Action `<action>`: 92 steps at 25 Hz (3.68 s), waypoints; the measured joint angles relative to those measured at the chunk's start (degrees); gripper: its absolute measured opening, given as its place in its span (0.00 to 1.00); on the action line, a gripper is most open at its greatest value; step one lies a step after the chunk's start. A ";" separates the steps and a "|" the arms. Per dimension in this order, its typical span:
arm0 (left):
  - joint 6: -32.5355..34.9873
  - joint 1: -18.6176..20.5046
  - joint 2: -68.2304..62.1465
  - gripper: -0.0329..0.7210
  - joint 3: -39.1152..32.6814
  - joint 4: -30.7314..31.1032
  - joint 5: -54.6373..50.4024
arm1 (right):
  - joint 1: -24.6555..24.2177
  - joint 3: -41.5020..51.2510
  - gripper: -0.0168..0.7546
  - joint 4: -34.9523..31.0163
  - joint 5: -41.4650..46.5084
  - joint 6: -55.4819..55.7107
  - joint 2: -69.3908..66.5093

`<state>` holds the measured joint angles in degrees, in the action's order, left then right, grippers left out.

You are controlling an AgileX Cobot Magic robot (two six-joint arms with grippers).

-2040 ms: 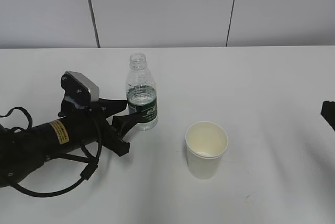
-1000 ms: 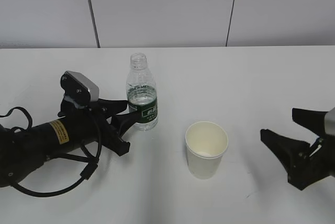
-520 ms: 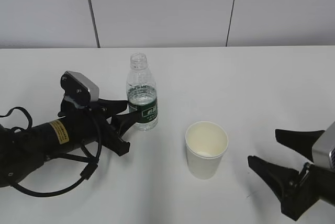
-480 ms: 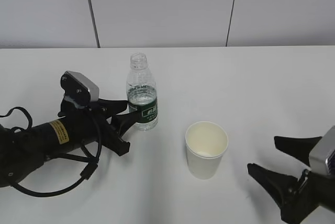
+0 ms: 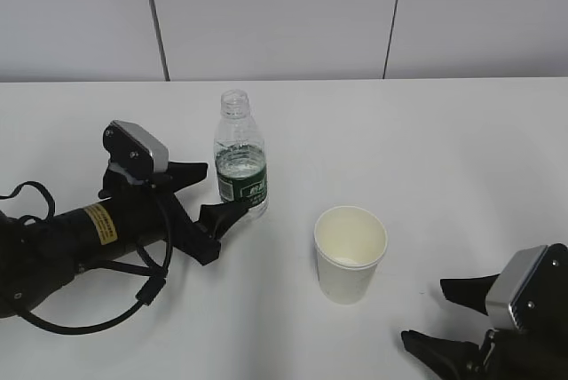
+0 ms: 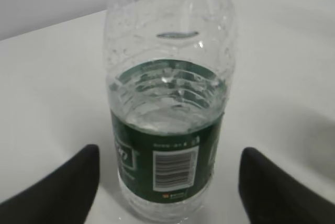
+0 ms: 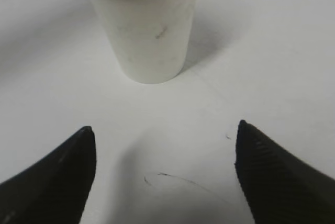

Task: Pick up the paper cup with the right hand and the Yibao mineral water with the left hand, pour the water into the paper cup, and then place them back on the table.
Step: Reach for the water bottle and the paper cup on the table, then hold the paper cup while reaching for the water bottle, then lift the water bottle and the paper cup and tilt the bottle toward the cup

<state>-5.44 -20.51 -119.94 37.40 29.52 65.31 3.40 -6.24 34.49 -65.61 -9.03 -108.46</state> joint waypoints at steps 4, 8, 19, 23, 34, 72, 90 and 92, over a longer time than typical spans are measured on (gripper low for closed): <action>0.00 0.00 0.00 0.84 0.00 0.04 0.00 | 0.00 -1.68 0.88 1.84 -0.11 0.00 -0.97; 0.00 0.00 0.00 0.85 0.00 0.04 0.00 | 0.00 -3.92 0.88 3.70 -0.11 0.00 -1.00; 0.00 0.00 0.00 0.85 0.00 -0.07 0.00 | 0.00 -11.22 0.88 9.83 -0.17 4.87 -4.99; 0.00 0.00 0.00 0.85 0.00 -0.01 0.00 | 0.00 -12.94 0.88 11.70 -0.24 5.01 -7.33; -0.04 0.00 -1.10 0.85 0.10 -0.01 -0.06 | 0.00 -18.30 0.88 15.77 -0.24 6.15 -11.77; -0.04 -0.07 -3.39 0.83 3.56 0.88 0.28 | 0.00 -28.95 0.74 26.96 -0.24 8.07 -16.08; -2.40 -2.75 -9.66 0.82 11.98 -1.91 -0.04 | 0.00 -28.95 0.74 26.96 -0.24 8.07 -16.08; -2.40 -2.75 -10.14 0.82 12.10 -1.91 -0.03 | 0.00 -28.95 0.74 26.96 -0.24 8.07 -16.08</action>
<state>-7.84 -23.26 -130.08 49.51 27.61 65.28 3.40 -35.19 61.44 -65.85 -0.96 -124.54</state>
